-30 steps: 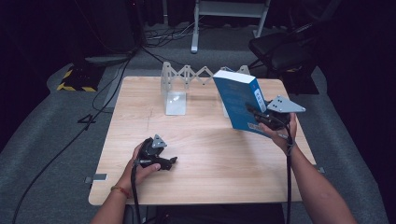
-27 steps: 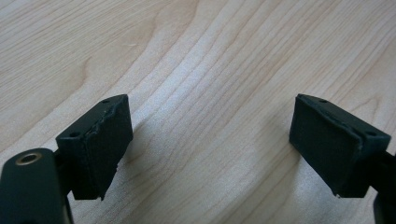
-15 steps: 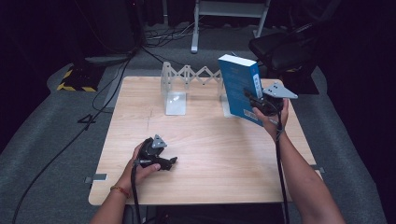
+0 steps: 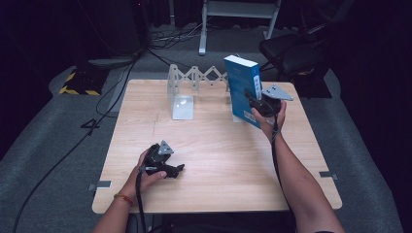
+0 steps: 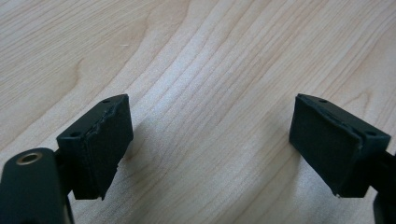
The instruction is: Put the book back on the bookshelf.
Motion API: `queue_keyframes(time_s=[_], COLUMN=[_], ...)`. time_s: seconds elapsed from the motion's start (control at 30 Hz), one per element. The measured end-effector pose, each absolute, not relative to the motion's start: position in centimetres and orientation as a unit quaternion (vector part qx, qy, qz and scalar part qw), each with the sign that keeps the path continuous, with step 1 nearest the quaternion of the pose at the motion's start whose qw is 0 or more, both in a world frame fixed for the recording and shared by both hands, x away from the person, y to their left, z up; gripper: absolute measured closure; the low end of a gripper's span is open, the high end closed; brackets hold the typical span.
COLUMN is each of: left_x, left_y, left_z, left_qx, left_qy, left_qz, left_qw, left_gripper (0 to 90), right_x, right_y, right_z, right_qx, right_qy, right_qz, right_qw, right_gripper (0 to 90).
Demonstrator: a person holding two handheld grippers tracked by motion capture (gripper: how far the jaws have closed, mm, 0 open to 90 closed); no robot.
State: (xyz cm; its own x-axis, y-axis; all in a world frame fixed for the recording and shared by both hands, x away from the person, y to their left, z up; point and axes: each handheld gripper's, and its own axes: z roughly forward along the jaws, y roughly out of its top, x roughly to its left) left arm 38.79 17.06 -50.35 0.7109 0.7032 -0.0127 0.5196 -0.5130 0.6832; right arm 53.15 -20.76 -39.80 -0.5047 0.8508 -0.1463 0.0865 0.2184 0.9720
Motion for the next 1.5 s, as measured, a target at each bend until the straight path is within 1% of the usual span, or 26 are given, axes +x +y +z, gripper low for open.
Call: queue_keyframes(time_s=[0.33, 0.43, 0.53, 0.93, 0.97, 1.03, 1.17, 1.3, 1.37, 1.4, 1.43, 1.5], left_x=[38.7, 38.7, 38.7, 38.7, 38.7, 38.7, 38.7, 38.7, 38.7, 38.7, 38.7, 38.7], left_y=[17.0, 17.0, 17.0, 16.9, 16.9, 16.9, 16.9, 16.9, 17.0, 17.0, 17.0, 17.0], left_z=[-50.4, -50.4, -50.4, -50.4, -50.4, -50.4, -50.4, -50.4, -50.4, -50.4, -50.4, -50.4], left_qx=[0.858, 0.858, 0.858, 0.857, 0.857, 0.857, 0.857, 0.857, 0.858, 0.858, 0.858, 0.858], left_qy=[0.358, 0.357, 0.357, 0.358, 0.357, 0.358, 0.357, 0.357, 0.356, 0.355, 0.355, 0.355], left_qz=[0.132, 0.132, 0.132, 0.133, 0.133, 0.134, 0.135, 0.135, 0.134, 0.137, 0.137, 0.137], left_qw=[0.344, 0.346, 0.345, 0.347, 0.347, 0.347, 0.346, 0.346, 0.345, 0.344, 0.345, 0.345], left_gripper=[14.2, 14.2, 14.2, 14.4, 14.4, 14.4, 14.5, 14.5, 14.5, 14.5, 14.5, 14.5], right_x=[52.4, 51.5, 51.0, 49.3, 49.1, 49.2, 49.2, 48.8, 48.6, 48.3, 48.1, 47.0], right_y=[-21.6, -21.7, -22.0, -25.7, -26.0, -26.4, -26.4, -26.6, -26.8, -27.2, -27.6, -28.1], right_z=[-41.1, -42.0, -42.3, -44.1, -44.3, -44.2, -44.2, -44.6, -45.1, -45.5, -45.9, -46.5], right_qx=[0.353, 0.364, 0.359, 0.366, 0.365, 0.369, 0.36, 0.358, 0.352, 0.352, 0.351, 0.342], right_qy=[0.668, 0.648, 0.651, 0.675, 0.676, 0.677, 0.686, 0.695, 0.711, 0.717, 0.719, 0.723], right_qz=[0.542, 0.55, 0.548, 0.534, 0.53, 0.531, 0.525, 0.524, 0.502, 0.496, 0.496, 0.493], right_qw=[0.369, 0.382, 0.383, 0.354, 0.358, 0.35, 0.352, 0.338, 0.343, 0.341, 0.336, 0.341], right_gripper=[61.5, 61.0, 60.8, 59.7, 59.5, 59.2, 58.7, 55.9, 51.7, 51.3, 51.5, 56.0])
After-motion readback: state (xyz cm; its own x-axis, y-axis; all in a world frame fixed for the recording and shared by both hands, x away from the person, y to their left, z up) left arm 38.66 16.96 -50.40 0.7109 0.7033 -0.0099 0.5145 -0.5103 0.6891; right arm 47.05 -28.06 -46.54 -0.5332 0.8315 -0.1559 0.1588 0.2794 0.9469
